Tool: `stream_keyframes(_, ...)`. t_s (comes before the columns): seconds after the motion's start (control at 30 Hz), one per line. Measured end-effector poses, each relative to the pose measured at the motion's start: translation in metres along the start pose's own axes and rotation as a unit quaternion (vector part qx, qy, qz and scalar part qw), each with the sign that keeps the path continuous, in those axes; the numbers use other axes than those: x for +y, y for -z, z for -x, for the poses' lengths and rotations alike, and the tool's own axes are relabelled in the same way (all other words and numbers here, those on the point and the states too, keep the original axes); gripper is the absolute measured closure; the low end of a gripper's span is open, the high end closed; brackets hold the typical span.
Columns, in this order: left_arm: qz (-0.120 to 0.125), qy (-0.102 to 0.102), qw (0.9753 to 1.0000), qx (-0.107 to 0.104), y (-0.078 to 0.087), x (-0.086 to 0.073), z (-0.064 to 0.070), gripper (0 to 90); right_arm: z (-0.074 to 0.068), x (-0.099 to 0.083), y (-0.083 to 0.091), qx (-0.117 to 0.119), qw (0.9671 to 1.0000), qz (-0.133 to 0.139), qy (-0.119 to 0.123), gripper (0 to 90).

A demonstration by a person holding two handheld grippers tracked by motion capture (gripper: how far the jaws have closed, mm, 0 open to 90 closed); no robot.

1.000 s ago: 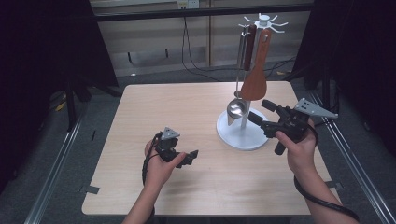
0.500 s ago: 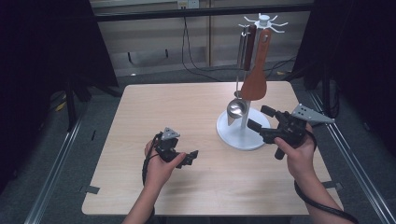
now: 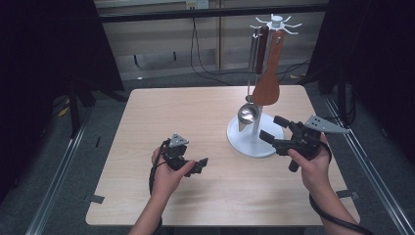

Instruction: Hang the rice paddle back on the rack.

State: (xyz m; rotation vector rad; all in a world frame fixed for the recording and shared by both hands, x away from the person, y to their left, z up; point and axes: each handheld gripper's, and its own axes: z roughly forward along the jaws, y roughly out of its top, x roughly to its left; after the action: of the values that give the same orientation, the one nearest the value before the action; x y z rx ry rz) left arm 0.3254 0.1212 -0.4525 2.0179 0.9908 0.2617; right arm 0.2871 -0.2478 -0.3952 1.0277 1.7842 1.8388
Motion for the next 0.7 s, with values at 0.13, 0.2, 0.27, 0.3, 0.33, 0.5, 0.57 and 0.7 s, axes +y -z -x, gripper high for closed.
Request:
stream_keyframes(0.13, 0.0, 0.002, 1.0, -0.001, 0.0, 0.0, 0.0, 4.2, 0.001, -0.006, 0.001, 0.001, 1.0, -0.003, -0.002, 13.0)
stream_keyframes(0.2, -0.001, -0.001, 1.0, -0.002, 0.0, 0.0, 0.0, 4.2, 0.001, -0.008, 0.002, 0.001, 1.0, -0.006, -0.004, 13.0)
stream_keyframes(0.27, 0.0, 0.003, 1.0, -0.002, 0.0, 0.0, 0.0, 4.2, 0.002, -0.011, 0.003, 0.001, 1.0, -0.007, -0.005, 13.0)
stream_keyframes(0.3, 0.0, 0.003, 1.0, -0.001, 0.0, 0.0, 0.0, 4.2, 0.002, -0.012, 0.003, 0.0, 0.9999, -0.008, -0.007, 13.0)
stream_keyframes(0.33, 0.0, 0.001, 1.0, -0.001, 0.0, 0.0, 0.0, 4.1, 0.003, -0.013, 0.003, 0.0, 0.9999, -0.009, -0.005, 13.0)
stream_keyframes(0.5, -0.005, -0.001, 1.0, -0.001, 0.0, -0.001, -0.001, 4.2, 0.004, -0.018, 0.005, -0.005, 0.9999, -0.015, -0.005, 13.0)
stream_keyframes(0.57, -0.004, -0.003, 1.0, -0.001, 0.001, 0.0, -0.001, 4.2, 0.005, -0.02, 0.005, -0.005, 0.9998, -0.017, -0.006, 13.0)
stream_keyframes(0.7, 0.0, 0.001, 1.0, -0.001, 0.001, 0.0, 0.0, 4.2, 0.006, -0.024, 0.006, -0.006, 0.9997, -0.022, -0.009, 13.0)
